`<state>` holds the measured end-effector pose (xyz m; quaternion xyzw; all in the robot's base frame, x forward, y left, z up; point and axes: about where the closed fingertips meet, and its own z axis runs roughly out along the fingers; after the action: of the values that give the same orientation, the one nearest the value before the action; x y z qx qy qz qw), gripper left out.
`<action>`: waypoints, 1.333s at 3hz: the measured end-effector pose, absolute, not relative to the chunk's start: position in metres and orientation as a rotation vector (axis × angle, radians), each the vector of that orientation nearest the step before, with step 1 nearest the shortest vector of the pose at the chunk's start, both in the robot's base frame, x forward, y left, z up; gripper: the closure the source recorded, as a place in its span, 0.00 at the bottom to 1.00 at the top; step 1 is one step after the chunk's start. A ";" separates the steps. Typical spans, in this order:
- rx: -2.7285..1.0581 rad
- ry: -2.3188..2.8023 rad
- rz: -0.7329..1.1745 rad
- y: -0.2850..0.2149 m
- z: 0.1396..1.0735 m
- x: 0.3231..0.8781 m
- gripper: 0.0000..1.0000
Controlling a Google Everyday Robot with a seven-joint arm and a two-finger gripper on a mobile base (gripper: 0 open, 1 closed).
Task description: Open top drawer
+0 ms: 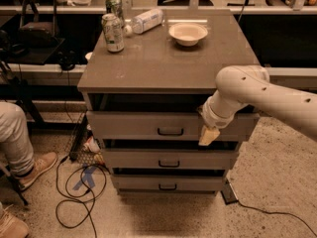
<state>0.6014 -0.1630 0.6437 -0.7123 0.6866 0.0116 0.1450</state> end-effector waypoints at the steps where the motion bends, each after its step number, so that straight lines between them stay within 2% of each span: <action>1: -2.028 2.004 0.005 -0.175 0.648 0.589 0.63; 2: -2.006 2.012 -0.021 -0.188 0.660 0.575 0.86; 3: -2.006 2.012 -0.021 -0.188 0.660 0.575 1.00; 4: -2.008 2.013 -0.019 -0.188 0.659 0.574 0.86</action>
Offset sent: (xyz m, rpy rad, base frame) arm -0.0751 -0.0709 0.0615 -0.0303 -0.0956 -0.1070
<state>0.5743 -0.1876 0.6590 -0.6985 0.7000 -0.0064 0.1486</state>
